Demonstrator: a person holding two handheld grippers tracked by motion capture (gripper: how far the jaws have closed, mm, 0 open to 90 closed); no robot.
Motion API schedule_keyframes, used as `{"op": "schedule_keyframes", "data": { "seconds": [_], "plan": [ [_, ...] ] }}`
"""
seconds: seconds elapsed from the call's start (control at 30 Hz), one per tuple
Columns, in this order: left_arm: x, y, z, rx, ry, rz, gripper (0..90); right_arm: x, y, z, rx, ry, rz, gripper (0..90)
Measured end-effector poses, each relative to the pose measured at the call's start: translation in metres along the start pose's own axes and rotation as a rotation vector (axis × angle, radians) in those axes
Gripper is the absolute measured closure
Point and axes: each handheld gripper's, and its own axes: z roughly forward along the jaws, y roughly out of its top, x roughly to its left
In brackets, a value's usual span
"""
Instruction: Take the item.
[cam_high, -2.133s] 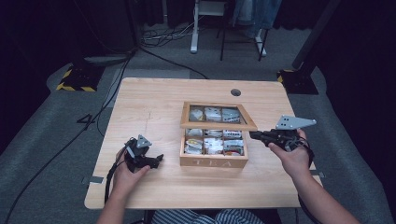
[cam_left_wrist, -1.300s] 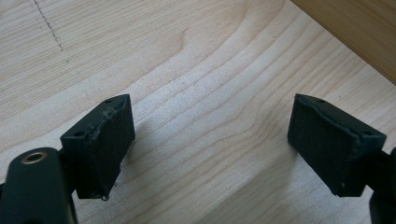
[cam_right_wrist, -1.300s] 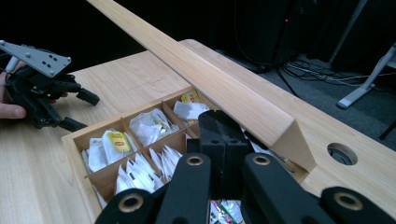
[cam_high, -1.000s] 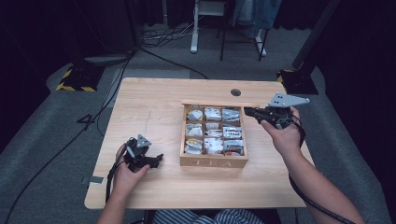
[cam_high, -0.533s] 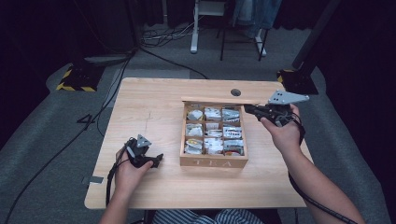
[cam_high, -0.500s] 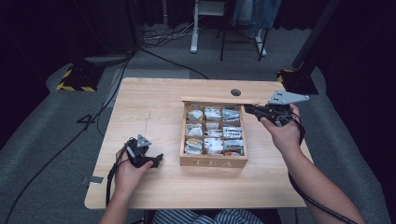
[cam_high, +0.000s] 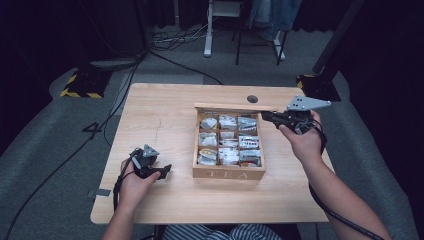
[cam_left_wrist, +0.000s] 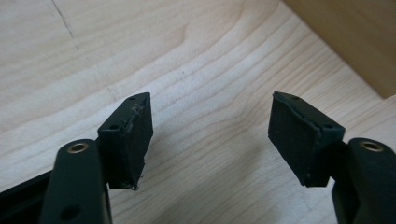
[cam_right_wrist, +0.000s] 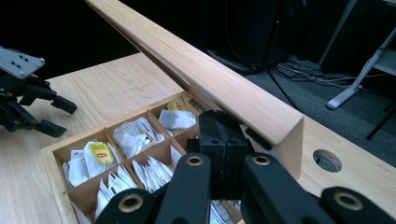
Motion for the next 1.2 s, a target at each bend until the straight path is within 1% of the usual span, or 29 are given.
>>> {"op": "schedule_keyframes", "data": {
  "seconds": [0.03, 0.13, 0.23, 0.27, 0.3, 0.33, 0.37, 0.4, 0.47, 0.5, 0.57, 0.6, 0.67, 0.73, 0.77, 0.8, 0.83, 0.9, 0.93, 0.97, 1.0, 1.1, 1.13, 1.17, 1.2],
  "plan": [
    [-0.001, 0.001, -0.003, 0.001, -0.004, -0.005, 32.2, 0.000, 0.000, 0.000, 0.001, -0.001, -0.002, 90.0],
    [-0.002, 0.004, -0.011, 0.005, -0.010, 0.003, 32.4, 0.000, 0.001, 0.000, 0.004, -0.003, -0.004, 90.0],
    [-0.005, 0.009, -0.020, -0.013, -0.026, 0.011, 32.2, 0.000, 0.001, 0.000, 0.004, -0.002, -0.001, 90.0],
    [-0.007, 0.012, -0.026, -0.026, -0.047, 0.010, 32.2, 0.000, 0.001, 0.000, 0.004, -0.002, 0.000, 90.0],
    [-0.007, 0.012, -0.026, -0.026, -0.047, 0.010, 32.2, 0.000, 0.001, 0.000, 0.004, -0.002, 0.000, 90.0],
    [-0.010, 0.015, -0.031, -0.035, -0.055, 0.022, 32.2, 0.000, 0.001, 0.000, 0.005, -0.002, -0.002, 90.0],
    [-0.010, 0.015, -0.031, -0.035, -0.055, 0.022, 32.2, 0.000, 0.001, 0.000, 0.005, -0.002, -0.002, 90.0],
    [-0.012, 0.017, -0.034, -0.038, -0.058, 0.027, 32.2, 0.000, 0.001, 0.000, 0.004, -0.001, -0.001, 90.0],
    [-0.014, 0.019, -0.039, -0.053, -0.063, 0.040, 32.0, -0.001, 0.001, 0.000, 0.002, 0.004, 0.005, 90.0],
    [-0.016, 0.021, -0.043, -0.063, -0.071, 0.041, 32.0, -0.001, 0.001, 0.000, 0.002, 0.004, 0.005, 90.0],
    [-0.018, 0.021, -0.044, -0.070, -0.078, 0.040, 31.8, -0.001, 0.001, 0.000, 0.003, 0.003, 0.004, 90.0],
    [-0.019, 0.022, -0.047, -0.079, -0.087, 0.038, 31.7, -0.001, 0.001, 0.000, 0.002, 0.003, 0.005, 90.0],
    [-0.020, 0.023, -0.047, -0.078, -0.092, 0.038, 31.6, -0.001, 0.001, 0.000, 0.002, 0.003, 0.004, 90.0],
    [-0.022, 0.025, -0.049, -0.084, -0.092, 0.052, 31.6, -0.001, 0.001, 0.000, 0.001, 0.004, 0.005, 90.0],
    [-0.022, 0.025, -0.049, -0.084, -0.092, 0.052, 31.6, -0.001, 0.001, 0.000, 0.001, 0.004, 0.005, 90.0],
    [-0.023, 0.027, -0.050, -0.095, -0.094, 0.044, 31.6, -0.001, 0.001, 0.000, -0.001, 0.006, 0.006, 90.0],
    [-0.023, 0.029, -0.051, -0.099, -0.090, 0.051, 31.6, -0.001, 0.001, 0.001, -0.001, 0.006, 0.007, 90.0],
    [-0.024, 0.030, -0.052, -0.103, -0.091, 0.052, 31.7, -0.001, 0.001, 0.001, 0.000, 0.009, 0.007, 90.0],
    [-0.027, 0.032, -0.054, -0.121, -0.098, 0.054, 31.7, -0.001, 0.001, 0.001, 0.001, 0.007, 0.008, 90.0],
    [-0.027, 0.032, -0.054, -0.121, -0.098, 0.054, 31.8, -0.001, 0.001, 0.002, 0.001, 0.006, 0.008, 90.0],
    [-0.031, 0.034, -0.055, -0.137, -0.108, 0.059, 31.9, -0.001, 0.001, 0.002, 0.001, 0.007, 0.009, 90.0],
    [-0.035, 0.037, -0.058, -0.147, -0.120, 0.069, 31.9, -0.001, 0.001, 0.002, 0.001, 0.007, 0.008, 90.0],
    [-0.040, 0.040, -0.059, -0.154, -0.135, 0.076, 32.0, -0.001, 0.001, 0.003, 0.001, 0.009, 0.007, 90.0],
    [-0.040, 0.040, -0.059, -0.154, -0.135, 0.076, 31.9, -0.001, 0.001, 0.003, 0.002, 0.009, 0.007, 90.0],
    [-0.046, 0.043, -0.058, -0.153, -0.148, 0.094, 31.9, -0.001, 0.001, 0.003, 0.002, 0.009, 0.007, 90.0]
  ]
}}
